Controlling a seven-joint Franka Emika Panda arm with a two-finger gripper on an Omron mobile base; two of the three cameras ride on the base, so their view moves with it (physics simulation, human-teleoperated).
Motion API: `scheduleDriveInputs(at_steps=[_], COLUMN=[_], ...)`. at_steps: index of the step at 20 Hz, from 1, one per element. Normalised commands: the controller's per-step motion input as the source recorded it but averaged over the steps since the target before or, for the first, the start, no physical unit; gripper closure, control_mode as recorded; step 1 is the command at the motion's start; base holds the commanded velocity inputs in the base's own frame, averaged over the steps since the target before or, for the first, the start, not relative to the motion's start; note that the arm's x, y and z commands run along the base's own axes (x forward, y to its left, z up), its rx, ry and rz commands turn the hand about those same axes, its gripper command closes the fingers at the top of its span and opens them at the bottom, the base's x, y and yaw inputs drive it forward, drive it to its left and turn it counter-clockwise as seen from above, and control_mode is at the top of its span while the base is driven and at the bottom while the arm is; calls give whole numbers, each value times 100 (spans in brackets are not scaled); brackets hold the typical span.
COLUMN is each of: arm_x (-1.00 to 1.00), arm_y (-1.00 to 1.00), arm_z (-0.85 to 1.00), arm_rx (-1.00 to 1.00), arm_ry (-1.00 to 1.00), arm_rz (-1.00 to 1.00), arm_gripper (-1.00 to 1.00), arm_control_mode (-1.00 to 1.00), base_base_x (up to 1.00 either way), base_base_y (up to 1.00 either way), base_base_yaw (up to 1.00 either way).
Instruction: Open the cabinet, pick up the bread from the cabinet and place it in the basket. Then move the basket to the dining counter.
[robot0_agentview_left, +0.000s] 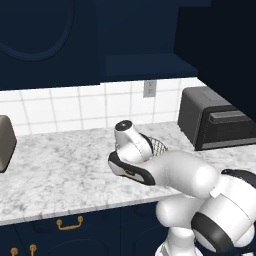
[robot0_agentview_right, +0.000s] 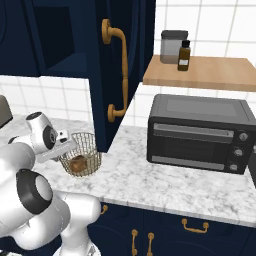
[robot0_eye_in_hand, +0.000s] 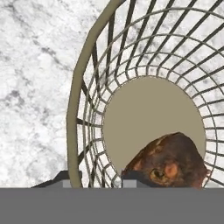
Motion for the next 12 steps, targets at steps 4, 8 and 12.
scheduleDriveInputs(at_steps=[4,8,12], arm_x=[-44,-45,-47], arm_y=[-2,0,7], arm_z=[14,73,100], arm_rx=[0,0,-1], arm_ry=[-1,0,0], arm_rz=[1,3,5], arm_gripper=[100,100,100], arm_control_mode=[-100,-100,-100], base_base_x=[0,0,0], base_base_y=[0,0,0], base_base_yaw=[0,0,0])
